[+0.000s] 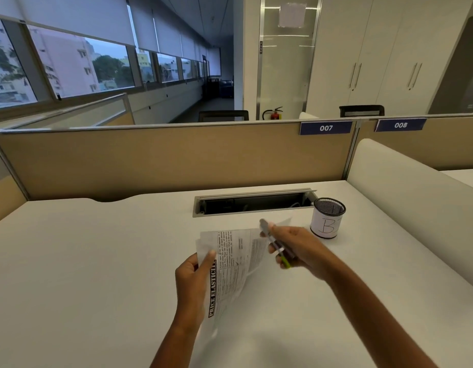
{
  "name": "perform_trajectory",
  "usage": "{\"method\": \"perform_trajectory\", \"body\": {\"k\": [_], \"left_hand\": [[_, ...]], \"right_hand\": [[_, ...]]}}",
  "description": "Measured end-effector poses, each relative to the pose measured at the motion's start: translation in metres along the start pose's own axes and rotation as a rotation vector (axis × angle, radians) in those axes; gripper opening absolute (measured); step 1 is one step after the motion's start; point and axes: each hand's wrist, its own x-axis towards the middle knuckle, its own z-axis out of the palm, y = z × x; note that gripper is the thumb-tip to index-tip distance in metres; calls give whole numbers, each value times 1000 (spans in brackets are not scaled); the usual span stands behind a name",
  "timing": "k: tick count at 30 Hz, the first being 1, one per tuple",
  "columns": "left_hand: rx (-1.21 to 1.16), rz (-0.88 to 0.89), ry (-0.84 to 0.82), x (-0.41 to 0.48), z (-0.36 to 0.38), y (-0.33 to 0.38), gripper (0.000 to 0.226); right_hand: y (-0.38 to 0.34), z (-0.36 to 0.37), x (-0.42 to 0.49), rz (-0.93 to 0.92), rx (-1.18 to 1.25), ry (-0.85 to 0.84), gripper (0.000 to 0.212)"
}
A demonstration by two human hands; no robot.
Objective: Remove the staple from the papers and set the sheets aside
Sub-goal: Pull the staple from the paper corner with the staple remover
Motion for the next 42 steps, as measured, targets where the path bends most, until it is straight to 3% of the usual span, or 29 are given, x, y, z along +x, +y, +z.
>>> {"method": "perform_trajectory", "body": {"k": [5, 13, 19, 25, 42], "left_hand": [[-108, -78, 4, -3, 18, 7, 16], [-161, -105, -8, -8, 22, 10, 19], [-155, -109, -18, -12, 26, 12, 17], [-118, -110, 10, -12, 28, 12, 16], [-21, -159, 34, -6, 42, 19, 23]], "right_hand": [[18, 42, -4, -92, -157, -53, 20], [32, 58, -6, -367, -439, 269, 22], [33, 59, -12, -462, -598, 370, 19], [33, 58, -15, -526, -749, 369, 36], [32, 48, -13, -787, -950, 391, 36]]}}
